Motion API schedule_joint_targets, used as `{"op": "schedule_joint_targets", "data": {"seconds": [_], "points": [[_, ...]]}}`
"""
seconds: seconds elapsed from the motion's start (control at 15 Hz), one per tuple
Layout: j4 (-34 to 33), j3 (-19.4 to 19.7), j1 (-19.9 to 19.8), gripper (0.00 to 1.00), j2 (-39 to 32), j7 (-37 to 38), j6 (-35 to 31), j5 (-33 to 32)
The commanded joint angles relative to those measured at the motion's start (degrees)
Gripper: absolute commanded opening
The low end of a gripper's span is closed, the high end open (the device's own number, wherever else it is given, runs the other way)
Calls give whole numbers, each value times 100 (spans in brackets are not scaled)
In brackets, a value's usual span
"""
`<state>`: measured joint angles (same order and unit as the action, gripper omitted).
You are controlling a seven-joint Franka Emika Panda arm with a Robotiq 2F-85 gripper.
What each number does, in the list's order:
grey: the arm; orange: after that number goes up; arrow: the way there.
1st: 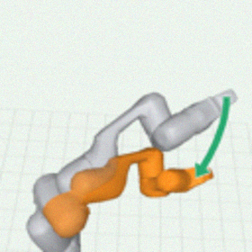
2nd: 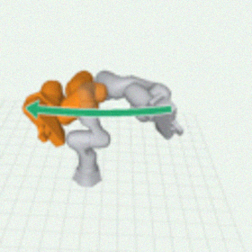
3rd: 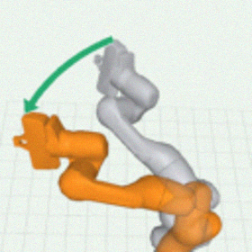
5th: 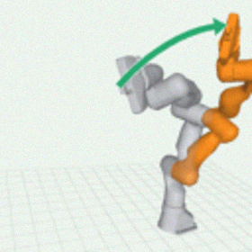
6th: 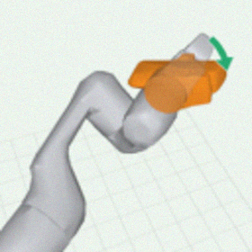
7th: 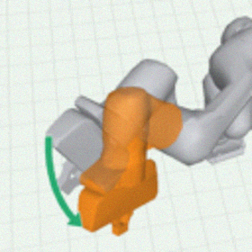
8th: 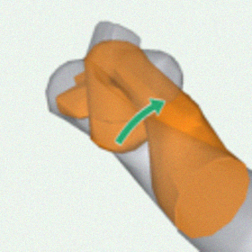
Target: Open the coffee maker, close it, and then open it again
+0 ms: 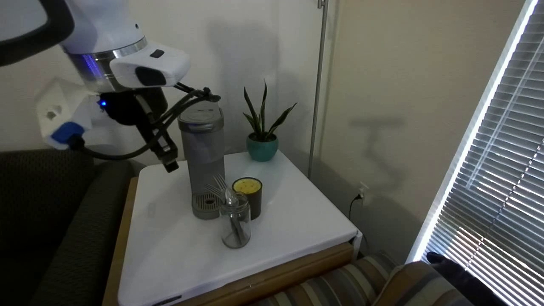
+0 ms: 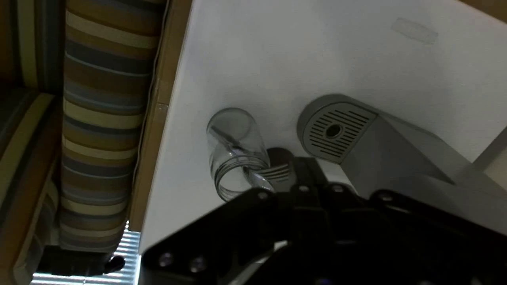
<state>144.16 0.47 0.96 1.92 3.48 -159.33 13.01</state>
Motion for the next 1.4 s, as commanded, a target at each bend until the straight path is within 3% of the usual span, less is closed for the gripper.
{"op": "schedule_joint_targets", "data": {"seconds": [0.0,0.33,0.73,1.13,1.33], "points": [[-218,-31,0,0,-189,417,-508,291],[-558,-133,198,0,-637,523,-1465,1478],[-1200,-523,193,0,-1339,538,-1903,2723],[-2096,-1602,-539,0,-1720,-433,-2082,4887],[-2418,-1946,-878,0,-1786,-1175,-2106,5826]]}}
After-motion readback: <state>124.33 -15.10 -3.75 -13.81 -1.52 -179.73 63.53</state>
